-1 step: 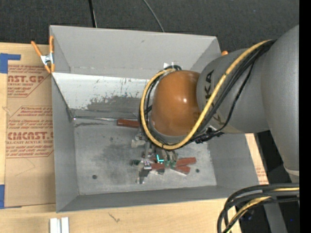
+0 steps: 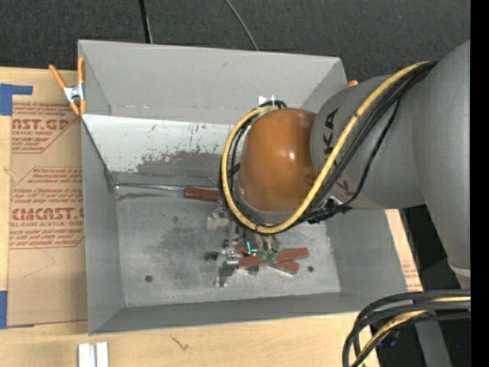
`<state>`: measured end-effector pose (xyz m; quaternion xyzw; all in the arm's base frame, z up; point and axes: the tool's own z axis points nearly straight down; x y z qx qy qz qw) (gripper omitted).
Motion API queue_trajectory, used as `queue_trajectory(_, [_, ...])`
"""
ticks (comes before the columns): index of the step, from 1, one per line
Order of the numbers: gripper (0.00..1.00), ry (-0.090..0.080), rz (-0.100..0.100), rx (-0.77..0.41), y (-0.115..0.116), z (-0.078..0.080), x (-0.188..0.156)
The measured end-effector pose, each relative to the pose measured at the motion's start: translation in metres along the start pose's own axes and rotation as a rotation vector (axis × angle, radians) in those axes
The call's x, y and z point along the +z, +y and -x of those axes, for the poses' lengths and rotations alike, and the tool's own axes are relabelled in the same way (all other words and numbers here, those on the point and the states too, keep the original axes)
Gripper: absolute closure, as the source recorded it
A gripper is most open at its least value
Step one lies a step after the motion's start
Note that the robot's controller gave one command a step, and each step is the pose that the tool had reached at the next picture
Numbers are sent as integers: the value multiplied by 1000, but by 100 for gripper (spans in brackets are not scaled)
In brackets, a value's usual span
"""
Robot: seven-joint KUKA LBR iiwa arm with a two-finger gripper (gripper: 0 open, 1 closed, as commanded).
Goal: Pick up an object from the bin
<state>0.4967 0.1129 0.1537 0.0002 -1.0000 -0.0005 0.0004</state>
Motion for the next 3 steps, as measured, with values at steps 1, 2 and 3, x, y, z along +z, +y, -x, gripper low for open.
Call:
queue_trajectory(1, [100, -4, 4, -89, -58, 34, 75])
queue_trajectory(2, [100, -4, 4, -89, -58, 34, 75])
queue_trajectory(3, [100, -7, -1, -145, -59, 42, -119])
